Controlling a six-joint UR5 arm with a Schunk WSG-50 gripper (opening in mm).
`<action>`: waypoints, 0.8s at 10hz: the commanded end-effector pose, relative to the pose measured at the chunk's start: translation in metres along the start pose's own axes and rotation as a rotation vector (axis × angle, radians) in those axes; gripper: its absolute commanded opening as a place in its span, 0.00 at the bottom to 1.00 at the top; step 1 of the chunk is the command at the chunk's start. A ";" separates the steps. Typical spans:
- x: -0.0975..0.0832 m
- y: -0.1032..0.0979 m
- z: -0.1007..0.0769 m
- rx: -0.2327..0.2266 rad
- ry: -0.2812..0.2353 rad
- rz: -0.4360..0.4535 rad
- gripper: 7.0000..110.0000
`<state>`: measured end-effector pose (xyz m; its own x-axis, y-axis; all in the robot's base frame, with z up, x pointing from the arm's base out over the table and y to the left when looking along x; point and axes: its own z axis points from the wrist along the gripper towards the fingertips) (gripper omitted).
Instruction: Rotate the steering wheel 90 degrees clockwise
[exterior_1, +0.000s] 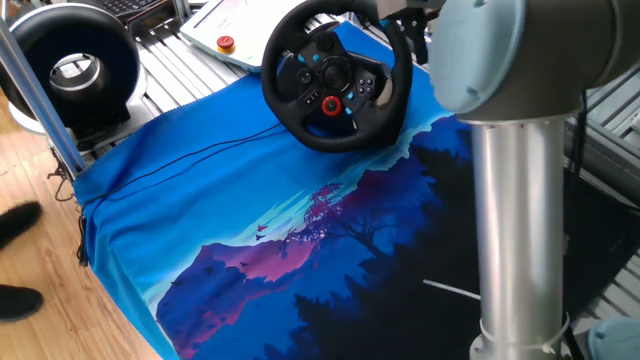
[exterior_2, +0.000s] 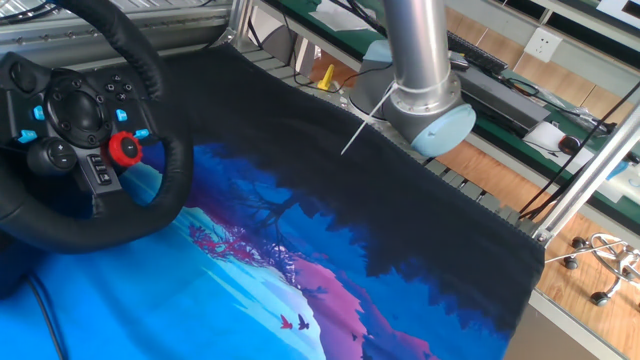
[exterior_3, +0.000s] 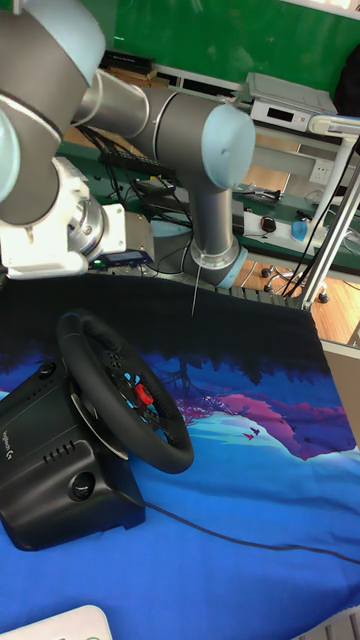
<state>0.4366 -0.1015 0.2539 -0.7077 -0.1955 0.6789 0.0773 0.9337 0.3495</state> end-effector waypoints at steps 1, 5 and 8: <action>0.003 -0.009 0.001 0.052 -0.011 0.020 0.36; -0.023 -0.031 -0.019 0.136 -0.307 0.053 0.36; -0.036 -0.012 -0.019 0.139 -0.550 0.024 0.36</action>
<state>0.4627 -0.1239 0.2375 -0.9050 -0.0548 0.4218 0.0442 0.9742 0.2213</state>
